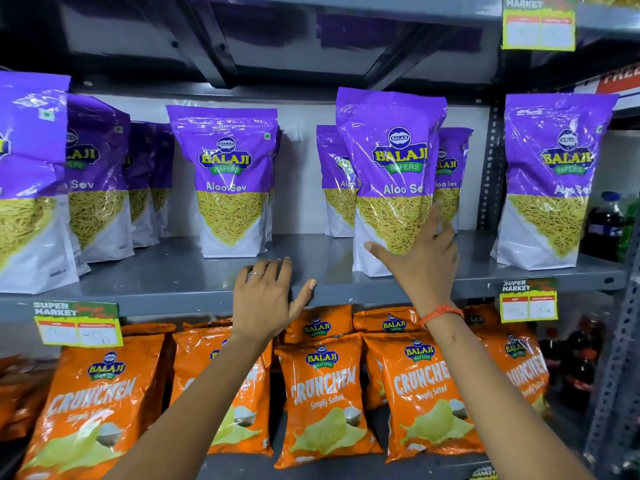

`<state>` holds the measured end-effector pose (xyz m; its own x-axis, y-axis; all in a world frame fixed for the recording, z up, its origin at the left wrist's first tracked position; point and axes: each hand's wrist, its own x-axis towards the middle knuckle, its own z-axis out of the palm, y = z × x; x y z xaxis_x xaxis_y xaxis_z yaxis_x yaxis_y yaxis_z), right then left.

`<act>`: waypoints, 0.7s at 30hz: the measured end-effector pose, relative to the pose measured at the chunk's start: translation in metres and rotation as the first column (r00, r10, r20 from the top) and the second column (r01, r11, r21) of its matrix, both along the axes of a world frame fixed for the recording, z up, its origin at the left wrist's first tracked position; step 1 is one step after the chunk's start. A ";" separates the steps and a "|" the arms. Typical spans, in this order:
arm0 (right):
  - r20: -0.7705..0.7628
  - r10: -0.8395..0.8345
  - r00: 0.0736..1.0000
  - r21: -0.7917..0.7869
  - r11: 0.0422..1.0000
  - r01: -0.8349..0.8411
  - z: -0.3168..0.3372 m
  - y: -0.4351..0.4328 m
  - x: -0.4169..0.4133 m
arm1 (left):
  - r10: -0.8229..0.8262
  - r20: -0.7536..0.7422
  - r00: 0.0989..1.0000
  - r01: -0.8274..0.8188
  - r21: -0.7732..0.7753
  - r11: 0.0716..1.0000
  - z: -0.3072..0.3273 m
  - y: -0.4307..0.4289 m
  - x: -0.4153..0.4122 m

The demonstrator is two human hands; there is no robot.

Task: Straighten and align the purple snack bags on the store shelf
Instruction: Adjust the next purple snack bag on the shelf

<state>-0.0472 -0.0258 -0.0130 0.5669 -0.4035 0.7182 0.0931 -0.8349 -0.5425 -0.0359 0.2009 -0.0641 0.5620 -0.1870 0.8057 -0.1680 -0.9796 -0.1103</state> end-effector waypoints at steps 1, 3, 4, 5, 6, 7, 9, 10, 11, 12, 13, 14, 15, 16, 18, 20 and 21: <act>0.049 -0.019 0.999 -0.023 1.000 0.020 -0.001 0.004 -0.003 | -0.002 -0.006 1.000 0.002 -0.002 1.000 0.001 0.000 -0.001; 0.156 -0.006 0.988 -0.074 0.997 0.018 -0.002 0.017 -0.010 | -0.008 -0.009 1.000 0.008 0.000 1.000 0.001 0.000 -0.003; 0.202 0.022 0.979 -0.093 0.996 -0.003 -0.002 0.024 -0.013 | -0.010 -0.006 1.000 0.010 0.007 1.000 0.002 0.001 -0.004; 0.239 0.056 0.969 -0.106 0.994 -0.032 -0.001 0.033 -0.015 | -0.011 -0.003 1.000 0.011 0.015 1.000 0.001 0.003 -0.004; 0.270 0.088 0.959 -0.115 0.992 -0.059 0.000 0.043 -0.018 | -0.010 0.002 1.000 0.010 0.020 1.000 0.001 0.005 -0.005; 0.293 0.112 0.949 -0.124 0.989 -0.078 0.001 0.054 -0.019 | -0.004 0.010 1.000 0.004 0.021 1.000 0.001 0.009 -0.005; 0.311 0.134 0.941 -0.144 0.985 -0.093 0.004 0.077 -0.019 | 0.014 0.031 0.999 -0.014 0.004 1.000 0.000 0.022 -0.006; 0.310 0.142 0.940 -0.151 0.984 -0.099 0.005 0.090 -0.018 | 0.024 0.041 0.999 -0.024 -0.003 1.000 0.000 0.031 -0.006; 0.308 0.154 0.939 -0.157 0.981 -0.110 0.006 0.102 -0.016 | 0.033 0.048 0.998 -0.033 -0.008 0.999 0.000 0.041 -0.006; 0.303 0.169 0.938 -0.162 0.979 -0.124 0.007 0.115 -0.013 | 0.040 0.051 0.998 -0.040 -0.012 0.999 0.000 0.053 -0.006; 0.292 0.182 0.939 -0.167 0.976 -0.138 0.007 0.128 -0.009 | 0.044 0.051 0.998 -0.043 -0.016 0.999 0.000 0.066 -0.006; 0.275 0.196 0.941 -0.168 0.974 -0.154 0.008 0.142 -0.004 | 0.046 0.051 0.998 -0.045 -0.019 0.999 0.001 0.080 -0.006; 0.252 0.215 0.943 -0.162 0.971 -0.178 0.009 0.156 0.003 | 0.046 0.054 0.997 -0.045 -0.019 0.999 0.001 0.094 -0.006; 0.224 0.238 0.945 -0.148 0.967 -0.208 0.011 0.170 0.010 | 0.045 0.064 0.997 -0.044 -0.014 0.999 0.002 0.109 -0.007; 0.147 0.264 0.953 -0.110 0.962 -0.250 0.016 0.199 0.026 | 0.035 0.099 0.995 -0.036 0.009 0.999 0.003 0.136 -0.007; 0.064 0.263 0.963 -0.073 0.963 -0.258 0.021 0.227 0.043 | 0.022 0.135 0.991 -0.028 0.040 0.999 0.003 0.157 -0.007; 0.034 0.265 0.964 -0.051 0.964 -0.263 0.023 0.240 0.051 | 0.016 0.149 0.989 -0.024 0.054 0.998 0.002 0.164 -0.007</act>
